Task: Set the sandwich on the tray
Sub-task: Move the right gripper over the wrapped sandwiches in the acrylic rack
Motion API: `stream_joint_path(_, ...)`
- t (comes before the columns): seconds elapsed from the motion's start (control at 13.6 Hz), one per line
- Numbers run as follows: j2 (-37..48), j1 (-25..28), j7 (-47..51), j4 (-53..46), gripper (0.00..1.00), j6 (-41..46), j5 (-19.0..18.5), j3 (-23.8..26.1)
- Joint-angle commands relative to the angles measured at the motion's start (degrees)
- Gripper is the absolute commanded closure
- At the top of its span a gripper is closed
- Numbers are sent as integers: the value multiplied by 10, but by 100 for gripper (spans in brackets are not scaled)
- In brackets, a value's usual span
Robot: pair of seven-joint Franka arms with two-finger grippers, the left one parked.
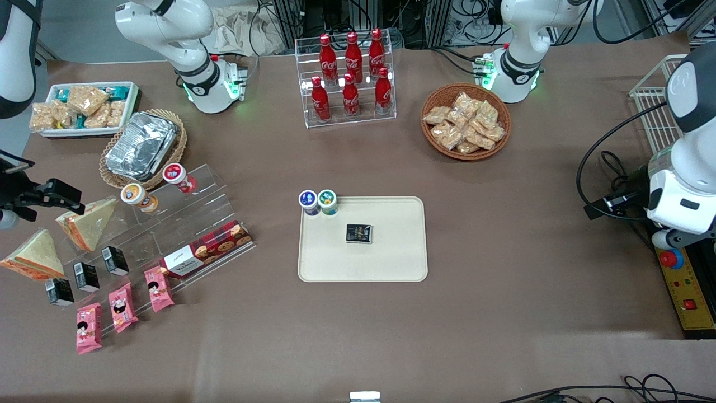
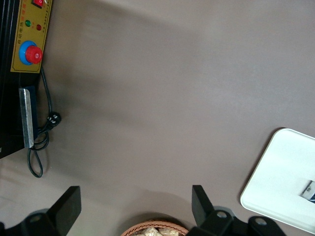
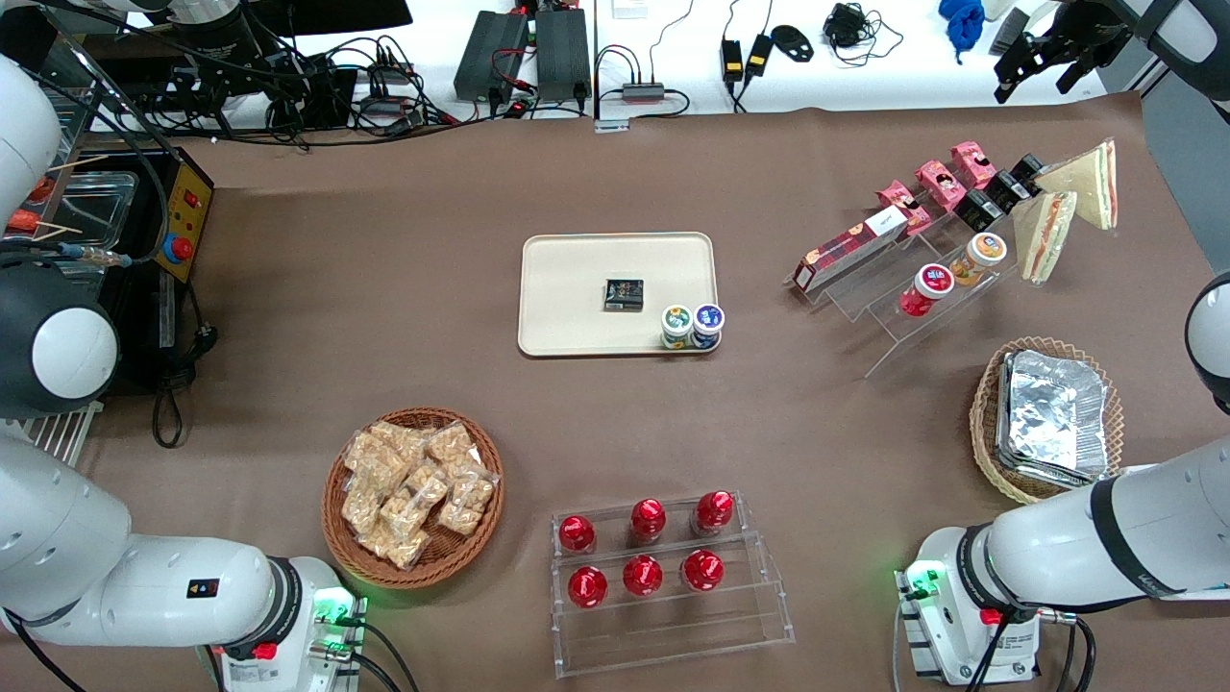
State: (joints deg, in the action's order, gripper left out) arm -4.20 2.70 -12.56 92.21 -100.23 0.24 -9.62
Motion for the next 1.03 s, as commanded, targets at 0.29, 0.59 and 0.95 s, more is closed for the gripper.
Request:
stream_joint_path(0.29,-6,-5,-4,-11,1,-8,12,-2)
stream_joint_path(0.59,-19,-15,-68,-12,1,-35,5,-21)
stream_joint_path(0.95,-51,-16,-214,-32,1,-37,6,-67)
